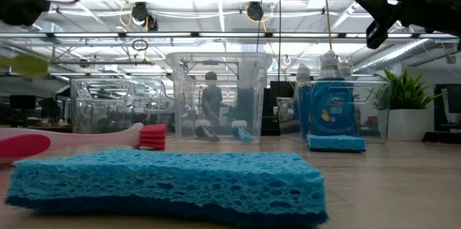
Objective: Pick & Place Kitchen Sink Supplies
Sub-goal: Put the yellow green dishwashing brush into the transparent white bin
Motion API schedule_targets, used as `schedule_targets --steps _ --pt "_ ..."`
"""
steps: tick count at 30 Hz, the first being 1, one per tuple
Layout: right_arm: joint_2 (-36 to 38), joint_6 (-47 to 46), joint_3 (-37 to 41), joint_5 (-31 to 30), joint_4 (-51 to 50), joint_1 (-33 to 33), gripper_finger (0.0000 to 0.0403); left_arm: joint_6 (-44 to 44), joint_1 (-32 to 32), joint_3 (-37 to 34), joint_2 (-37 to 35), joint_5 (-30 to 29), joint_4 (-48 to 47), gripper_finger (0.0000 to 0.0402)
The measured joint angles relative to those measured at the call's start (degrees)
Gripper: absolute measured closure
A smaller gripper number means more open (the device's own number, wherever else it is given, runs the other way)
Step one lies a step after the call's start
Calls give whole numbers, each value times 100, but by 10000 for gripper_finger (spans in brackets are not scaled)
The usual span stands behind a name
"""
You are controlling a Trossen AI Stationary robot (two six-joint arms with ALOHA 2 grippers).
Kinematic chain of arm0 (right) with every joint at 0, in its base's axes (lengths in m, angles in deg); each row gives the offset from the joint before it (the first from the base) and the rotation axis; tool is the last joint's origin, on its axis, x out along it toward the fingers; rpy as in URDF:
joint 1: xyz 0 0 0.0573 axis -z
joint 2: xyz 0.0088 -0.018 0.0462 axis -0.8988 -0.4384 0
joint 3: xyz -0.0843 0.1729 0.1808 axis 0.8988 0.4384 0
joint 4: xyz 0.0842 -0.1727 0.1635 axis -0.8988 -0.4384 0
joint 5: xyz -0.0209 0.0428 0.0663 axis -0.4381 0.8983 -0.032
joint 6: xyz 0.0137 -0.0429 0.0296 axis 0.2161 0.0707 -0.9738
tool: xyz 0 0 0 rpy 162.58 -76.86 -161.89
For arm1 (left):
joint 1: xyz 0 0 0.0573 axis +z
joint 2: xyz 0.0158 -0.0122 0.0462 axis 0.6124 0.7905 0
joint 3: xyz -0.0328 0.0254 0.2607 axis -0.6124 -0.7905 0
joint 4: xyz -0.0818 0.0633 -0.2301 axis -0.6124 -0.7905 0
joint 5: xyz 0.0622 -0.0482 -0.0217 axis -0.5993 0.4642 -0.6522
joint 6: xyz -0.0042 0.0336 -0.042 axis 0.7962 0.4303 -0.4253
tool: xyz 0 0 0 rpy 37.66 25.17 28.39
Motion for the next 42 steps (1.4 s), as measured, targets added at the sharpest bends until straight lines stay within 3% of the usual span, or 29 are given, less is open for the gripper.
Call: schedule_targets --steps 7,12,21,34,38,42 --pt "0 -1 0 0 0 -1 316 1068 -136 782 -5 -1244 247 382" --pt "0 -1 0 0 1 -1 316 2688 -136 860 -2 -2089 1240 382" --pt "0 -1 0 0 2 0 316 5367 -127 860 -2 -3085 2836 382" --pt "0 -1 0 0 2 0 316 8618 -73 860 -2 -3727 4762 376" --pt "0 -1 0 0 2 0 316 9244 21 860 -2 -3668 5269 382" --pt "0 -1 0 1 2 0 316 9330 118 860 -2 -3401 5390 382"
